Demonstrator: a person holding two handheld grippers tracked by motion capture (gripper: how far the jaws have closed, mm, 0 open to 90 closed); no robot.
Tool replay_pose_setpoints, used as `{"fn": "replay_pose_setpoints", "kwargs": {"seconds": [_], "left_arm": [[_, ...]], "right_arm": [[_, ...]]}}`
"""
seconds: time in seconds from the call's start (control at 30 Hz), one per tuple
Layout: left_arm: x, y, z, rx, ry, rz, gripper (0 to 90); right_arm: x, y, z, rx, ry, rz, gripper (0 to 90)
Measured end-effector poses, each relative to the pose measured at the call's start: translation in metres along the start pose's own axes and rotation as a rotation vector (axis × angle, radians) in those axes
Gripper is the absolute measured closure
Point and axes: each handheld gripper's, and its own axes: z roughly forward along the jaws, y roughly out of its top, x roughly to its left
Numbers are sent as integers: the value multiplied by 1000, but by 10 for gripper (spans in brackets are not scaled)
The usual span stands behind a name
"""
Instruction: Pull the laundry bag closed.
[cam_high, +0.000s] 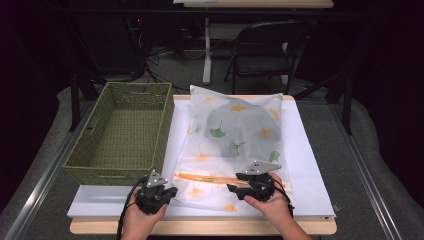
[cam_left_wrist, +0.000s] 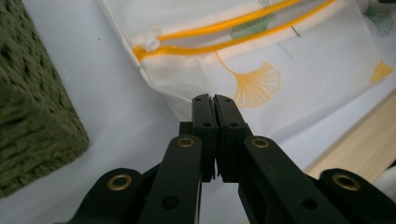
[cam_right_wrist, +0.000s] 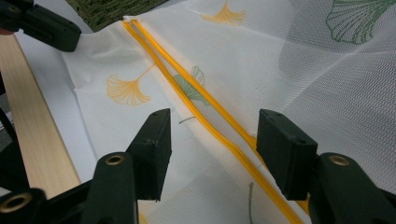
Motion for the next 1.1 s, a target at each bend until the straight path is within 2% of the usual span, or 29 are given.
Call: {"fn": "replay_pose_setpoints", "kwargs": {"seconds": [0.17, 0.33, 0.4, 0.6, 0.7, 0.83, 0.9, 0.97, 1.03, 1.1], "left_arm": [[-6, -9, 0, 20, -12, 12, 885], [-12, -17, 2, 36, -55, 3, 885], [-14, -19, 2, 51, -61, 21, 885], [-19, -22, 5, 55, -92, 18, 879], [-18, -22, 7, 52, -104, -3, 835], [-15, -21, 5, 33, -105, -21, 729], [-13, -20, 2, 21, -98, -28, 696], [-9, -17, -4, -15, -106, -52, 664], [-7, -14, -7, -34, -104, -58, 636], [-4, -12, -8, -42, -95, -72, 621]], "right_arm": [[1, 0, 0, 1, 2, 2, 454], [2, 0, 1, 1, 2, 2, 460], [2, 0, 1, 1, 5, -4, 461], [3, -1, 2, 3, 8, -6, 466], [4, -1, 3, 7, 9, -12, 469], [5, -1, 4, 11, 11, -15, 481], [5, -1, 4, 12, 11, -14, 484], [5, -1, 5, 14, 6, -23, 497], [6, -1, 6, 16, 1, -26, 501], [6, -1, 6, 14, 3, -29, 502]]}}
